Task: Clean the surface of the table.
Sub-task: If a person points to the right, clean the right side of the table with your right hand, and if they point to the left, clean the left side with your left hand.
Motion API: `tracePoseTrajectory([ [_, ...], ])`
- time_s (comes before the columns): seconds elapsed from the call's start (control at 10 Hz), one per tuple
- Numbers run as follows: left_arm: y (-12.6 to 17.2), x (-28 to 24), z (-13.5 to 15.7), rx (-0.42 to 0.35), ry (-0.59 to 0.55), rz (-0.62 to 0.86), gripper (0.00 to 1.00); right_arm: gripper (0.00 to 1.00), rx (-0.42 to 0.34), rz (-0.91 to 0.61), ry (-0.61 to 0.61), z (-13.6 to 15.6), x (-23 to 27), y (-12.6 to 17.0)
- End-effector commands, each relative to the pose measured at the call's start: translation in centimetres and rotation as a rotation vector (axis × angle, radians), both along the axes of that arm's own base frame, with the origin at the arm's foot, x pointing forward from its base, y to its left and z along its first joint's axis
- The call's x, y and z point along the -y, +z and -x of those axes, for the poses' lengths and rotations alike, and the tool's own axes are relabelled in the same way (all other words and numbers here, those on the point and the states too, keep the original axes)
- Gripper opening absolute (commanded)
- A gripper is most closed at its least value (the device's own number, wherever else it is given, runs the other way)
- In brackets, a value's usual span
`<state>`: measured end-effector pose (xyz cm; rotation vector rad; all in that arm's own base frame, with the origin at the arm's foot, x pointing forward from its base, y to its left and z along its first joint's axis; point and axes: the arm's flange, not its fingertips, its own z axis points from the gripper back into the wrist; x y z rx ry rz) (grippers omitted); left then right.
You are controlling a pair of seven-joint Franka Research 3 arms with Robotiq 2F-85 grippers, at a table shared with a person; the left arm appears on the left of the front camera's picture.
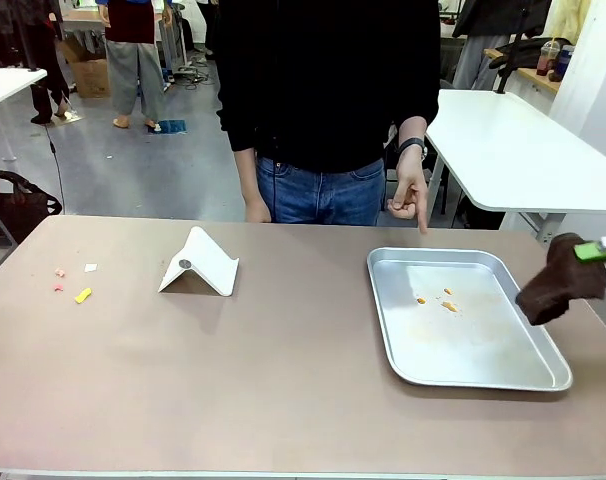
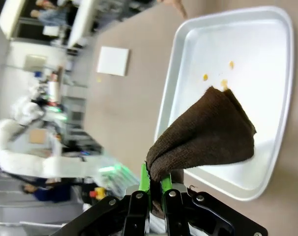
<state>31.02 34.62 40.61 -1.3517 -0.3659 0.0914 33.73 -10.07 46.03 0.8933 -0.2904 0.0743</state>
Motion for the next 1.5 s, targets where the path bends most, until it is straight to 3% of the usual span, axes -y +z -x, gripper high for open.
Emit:
tracePoseTrajectory([
  [0.0,0.4,0.2,0.5,0.009,-0.003,-0.002,0.22,0.10,-0.074,0.279,0.044,-2.9,-3.5,1.4],
  [0.2,0.4,0.2,0.5,0.009,-0.003,-0.002,0.22,0.10,-0.143,0.478,-0.001,-5.8,-6.4,1.9],
  [0.6,0.4,0.2,0.5,0.009,-0.003,-0.002,0.22,0.10,-0.177,0.622,-0.020,-9.3,-11.0,-1.1],
  [1.2,0.4,0.2,0.5,0.009,-0.003,-0.002,0.22,0.10,-0.133,0.721,-0.045,-16.4,-14.1,-7.6],
  [1.4,0.4,0.2,0.5,0.009,-0.003,-0.002,0.22,0.10,-0.118,0.712,0.011,-18.2,-15.2,-9.4],
])
